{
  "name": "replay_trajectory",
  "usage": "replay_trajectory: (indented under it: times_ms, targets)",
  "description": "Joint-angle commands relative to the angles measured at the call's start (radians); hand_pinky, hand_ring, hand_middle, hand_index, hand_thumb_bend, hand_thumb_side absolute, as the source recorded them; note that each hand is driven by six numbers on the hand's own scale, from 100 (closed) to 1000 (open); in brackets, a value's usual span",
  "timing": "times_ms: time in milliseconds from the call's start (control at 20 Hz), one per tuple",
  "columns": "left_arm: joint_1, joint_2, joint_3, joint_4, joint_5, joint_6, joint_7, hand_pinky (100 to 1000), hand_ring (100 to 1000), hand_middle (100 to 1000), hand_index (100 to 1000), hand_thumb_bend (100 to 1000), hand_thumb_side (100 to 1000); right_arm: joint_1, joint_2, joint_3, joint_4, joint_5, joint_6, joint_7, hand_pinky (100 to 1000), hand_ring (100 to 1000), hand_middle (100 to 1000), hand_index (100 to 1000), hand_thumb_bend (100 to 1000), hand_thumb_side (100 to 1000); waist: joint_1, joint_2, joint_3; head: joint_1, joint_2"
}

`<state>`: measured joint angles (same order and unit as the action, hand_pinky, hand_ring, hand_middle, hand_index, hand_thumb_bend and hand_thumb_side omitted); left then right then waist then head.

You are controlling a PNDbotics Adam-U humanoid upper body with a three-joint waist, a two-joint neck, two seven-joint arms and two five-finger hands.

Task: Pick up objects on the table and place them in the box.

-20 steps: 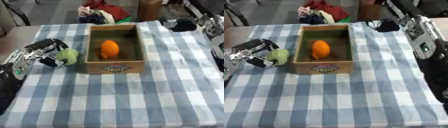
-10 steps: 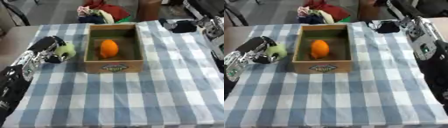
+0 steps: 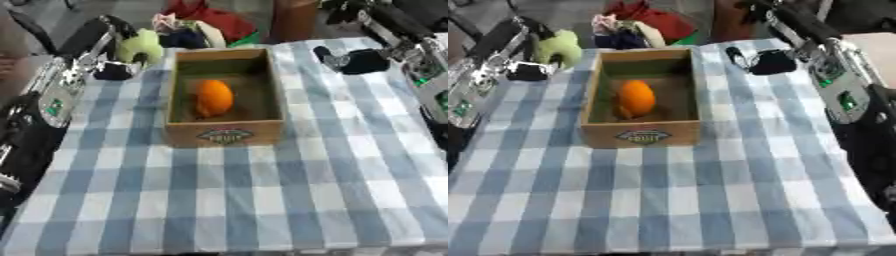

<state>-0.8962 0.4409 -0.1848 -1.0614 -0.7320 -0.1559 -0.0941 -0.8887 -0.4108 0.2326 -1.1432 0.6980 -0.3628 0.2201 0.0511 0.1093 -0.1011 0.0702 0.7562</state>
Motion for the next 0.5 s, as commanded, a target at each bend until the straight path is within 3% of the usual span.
replay_trajectory:
  times_ms: [50,400,450,500]
  targets:
    - [-0.053,-0.024,-0.034,-0.017,0.006,-0.031,-0.045,627,316,254,531,100,144,-0.030,0.005,0.011,0.001,-0.004,-0.030,0.041,777,764,693,890,239,402,-0.002,-0.018,-0.009,0.014,0.002]
    - [-0.074,-0.095,-0.074,0.025,-0.052,-0.124,-0.125,646,372,310,574,100,150,-0.036,0.026,0.024,0.021,0.002,-0.061,0.090,782,767,696,875,213,394,0.000,-0.015,-0.031,0.016,-0.003]
    - [-0.071,-0.099,-0.072,0.037,-0.050,-0.123,-0.130,673,466,413,656,109,161,-0.035,0.025,0.024,0.023,0.005,-0.063,0.096,786,772,703,880,213,398,0.000,-0.015,-0.032,0.015,-0.004]
    - [-0.069,-0.103,-0.072,0.050,-0.045,-0.122,-0.140,683,494,449,680,127,165,-0.035,0.025,0.025,0.024,0.008,-0.067,0.102,786,772,703,881,212,399,0.001,-0.015,-0.032,0.015,-0.005]
